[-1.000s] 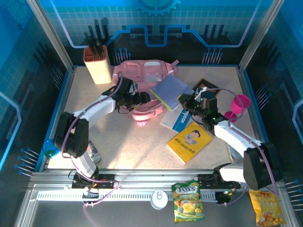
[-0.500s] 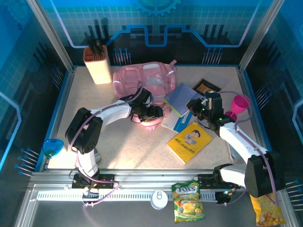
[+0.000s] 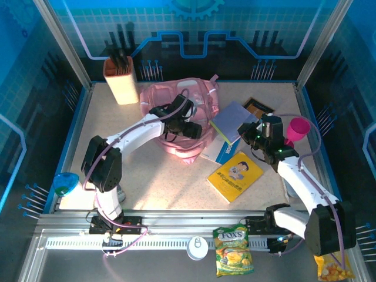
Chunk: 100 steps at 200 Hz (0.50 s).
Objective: Pack the student bag
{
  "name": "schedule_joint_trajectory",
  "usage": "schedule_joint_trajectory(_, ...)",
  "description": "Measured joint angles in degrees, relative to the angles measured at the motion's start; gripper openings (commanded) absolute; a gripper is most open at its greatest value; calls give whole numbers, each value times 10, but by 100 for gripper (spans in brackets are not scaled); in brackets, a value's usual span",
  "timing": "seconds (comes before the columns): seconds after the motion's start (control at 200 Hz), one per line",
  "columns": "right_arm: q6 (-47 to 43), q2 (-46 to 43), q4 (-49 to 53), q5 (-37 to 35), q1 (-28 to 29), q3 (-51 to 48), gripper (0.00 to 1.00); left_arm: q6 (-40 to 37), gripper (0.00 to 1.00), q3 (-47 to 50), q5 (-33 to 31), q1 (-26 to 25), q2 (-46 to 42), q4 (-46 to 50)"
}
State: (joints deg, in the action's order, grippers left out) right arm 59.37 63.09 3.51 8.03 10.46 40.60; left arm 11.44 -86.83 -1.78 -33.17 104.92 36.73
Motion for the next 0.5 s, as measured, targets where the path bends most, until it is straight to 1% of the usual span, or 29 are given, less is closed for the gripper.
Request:
schedule_joint_trajectory(0.075,-1,-2,2,-1,0,0,5,-53,74,-24,-37,0,12,24)
schedule_joint_trajectory(0.165,-1,-2,4,-1,0,-1,5,-107,69,-51,-85,0,41,40)
schedule_joint_trajectory(0.29,-1,-4,6,-1,0,-3,5,-172,66,-84,-147,0,96,67)
schedule_joint_trajectory(0.37,-2,-10,13,-1,0,-5,5,-204,66,-100,-171,0,127,81)
schedule_joint_trajectory(0.5,-5,-17,20,-2,0,-5,6,-235,65,-132,-193,0,163,107)
